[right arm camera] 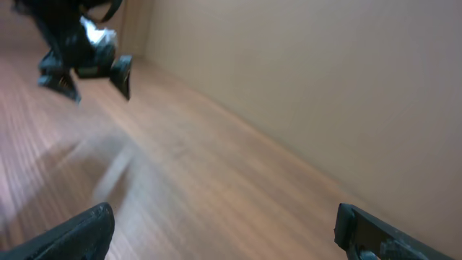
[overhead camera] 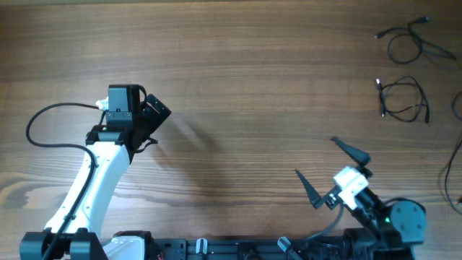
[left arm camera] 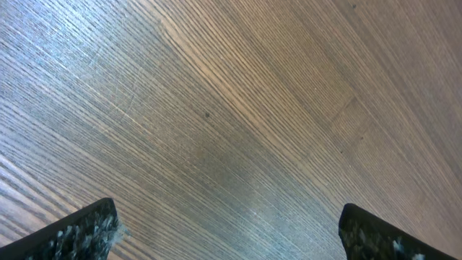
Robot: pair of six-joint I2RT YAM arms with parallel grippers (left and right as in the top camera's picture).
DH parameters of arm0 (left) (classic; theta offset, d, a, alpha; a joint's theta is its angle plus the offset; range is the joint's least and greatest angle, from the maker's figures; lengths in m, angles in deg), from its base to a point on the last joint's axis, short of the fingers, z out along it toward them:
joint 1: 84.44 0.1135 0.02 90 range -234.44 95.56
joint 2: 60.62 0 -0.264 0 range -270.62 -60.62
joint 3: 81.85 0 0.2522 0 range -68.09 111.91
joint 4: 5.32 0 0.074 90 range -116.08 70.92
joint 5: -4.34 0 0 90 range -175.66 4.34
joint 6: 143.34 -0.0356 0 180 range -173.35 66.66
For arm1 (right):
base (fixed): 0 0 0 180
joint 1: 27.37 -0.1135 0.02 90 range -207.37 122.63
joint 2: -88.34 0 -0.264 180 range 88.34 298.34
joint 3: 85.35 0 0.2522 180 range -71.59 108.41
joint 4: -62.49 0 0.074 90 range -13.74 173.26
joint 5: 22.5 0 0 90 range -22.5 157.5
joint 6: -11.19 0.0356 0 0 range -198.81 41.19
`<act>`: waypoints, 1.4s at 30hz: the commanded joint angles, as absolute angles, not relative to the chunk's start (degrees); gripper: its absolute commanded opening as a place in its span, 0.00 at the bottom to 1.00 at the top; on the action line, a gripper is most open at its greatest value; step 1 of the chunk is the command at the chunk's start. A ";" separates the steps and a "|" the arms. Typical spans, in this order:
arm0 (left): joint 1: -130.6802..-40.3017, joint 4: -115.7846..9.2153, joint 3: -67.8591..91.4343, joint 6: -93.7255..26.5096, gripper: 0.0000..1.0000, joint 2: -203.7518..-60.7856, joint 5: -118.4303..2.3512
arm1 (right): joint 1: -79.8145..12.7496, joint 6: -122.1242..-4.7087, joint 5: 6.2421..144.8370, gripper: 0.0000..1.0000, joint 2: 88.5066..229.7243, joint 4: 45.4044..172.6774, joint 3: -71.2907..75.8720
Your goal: Untangle cables
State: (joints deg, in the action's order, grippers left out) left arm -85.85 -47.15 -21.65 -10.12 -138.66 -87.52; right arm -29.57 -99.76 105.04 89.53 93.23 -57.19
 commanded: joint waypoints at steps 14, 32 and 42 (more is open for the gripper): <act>-85.55 -47.02 -21.59 -9.58 1.00 -138.36 -88.11 | -30.51 -100.35 103.96 1.00 88.55 81.64 -68.41; -85.55 -47.02 -21.59 -9.58 1.00 -138.36 -88.11 | -30.00 -82.30 79.97 1.00 88.51 78.10 -70.07; -85.55 -47.02 -21.59 -9.58 1.00 -138.36 -88.11 | -29.98 -80.18 72.80 1.00 88.51 76.33 -71.29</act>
